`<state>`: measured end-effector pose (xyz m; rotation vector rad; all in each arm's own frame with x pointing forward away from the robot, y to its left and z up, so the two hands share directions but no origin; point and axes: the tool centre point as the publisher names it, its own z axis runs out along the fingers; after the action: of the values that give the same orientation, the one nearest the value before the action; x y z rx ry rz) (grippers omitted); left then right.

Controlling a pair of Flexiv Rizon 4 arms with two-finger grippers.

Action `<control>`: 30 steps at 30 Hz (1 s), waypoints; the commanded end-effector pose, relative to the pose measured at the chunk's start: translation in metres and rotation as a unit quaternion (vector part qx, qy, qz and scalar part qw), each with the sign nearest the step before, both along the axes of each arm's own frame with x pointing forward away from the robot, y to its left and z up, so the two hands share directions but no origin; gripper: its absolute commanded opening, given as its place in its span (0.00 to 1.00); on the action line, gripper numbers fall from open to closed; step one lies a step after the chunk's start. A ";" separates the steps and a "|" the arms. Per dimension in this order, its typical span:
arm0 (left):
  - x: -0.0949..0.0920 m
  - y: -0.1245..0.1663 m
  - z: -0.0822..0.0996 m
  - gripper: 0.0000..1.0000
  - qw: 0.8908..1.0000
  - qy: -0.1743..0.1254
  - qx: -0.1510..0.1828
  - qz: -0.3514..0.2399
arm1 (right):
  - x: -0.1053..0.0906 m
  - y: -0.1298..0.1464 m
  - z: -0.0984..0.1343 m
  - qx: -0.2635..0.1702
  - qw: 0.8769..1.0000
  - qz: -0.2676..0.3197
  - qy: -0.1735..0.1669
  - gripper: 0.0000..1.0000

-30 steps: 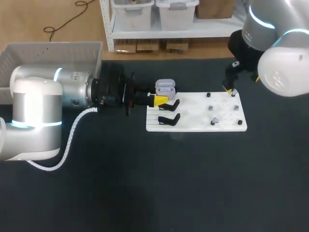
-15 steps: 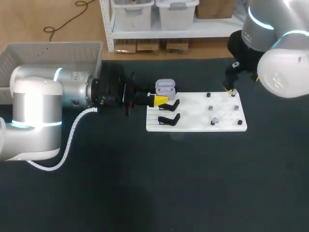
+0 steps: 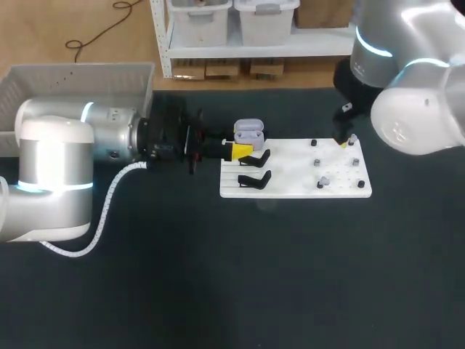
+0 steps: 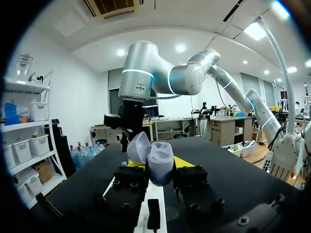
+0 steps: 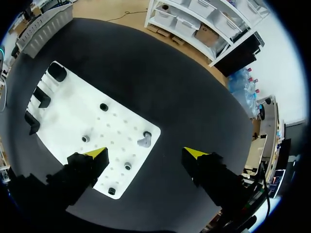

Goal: Pick up each earbud case from the left stands, insert the matching earbuds, close the lid, and place the case in the box.

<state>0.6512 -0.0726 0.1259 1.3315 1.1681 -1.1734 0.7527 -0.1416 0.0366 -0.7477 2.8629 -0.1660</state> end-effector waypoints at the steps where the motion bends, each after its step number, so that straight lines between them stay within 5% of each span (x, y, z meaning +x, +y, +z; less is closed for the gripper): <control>1: -0.002 0.000 -0.001 0.00 1.000 -0.001 -0.001 0.003 | 0.011 0.002 -0.006 -0.005 1.000 -0.001 0.011 1.00; 5: -0.002 0.000 -0.001 0.00 1.000 -0.001 -0.001 0.003 | 0.014 0.001 -0.011 -0.011 1.000 -0.006 0.012 0.96; 13: -0.002 0.000 -0.001 0.00 1.000 -0.001 -0.001 0.003 | 0.015 -0.002 -0.018 -0.016 1.000 -0.022 0.005 0.52; 30: -0.002 0.000 -0.001 0.00 1.000 -0.001 -0.001 0.003 | 0.011 0.002 -0.023 -0.018 0.999 -0.023 0.012 0.40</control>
<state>0.6511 -0.0726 0.1259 1.3315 1.1682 -1.1733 0.7645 -0.1405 0.0143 -0.6961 2.9108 -0.2140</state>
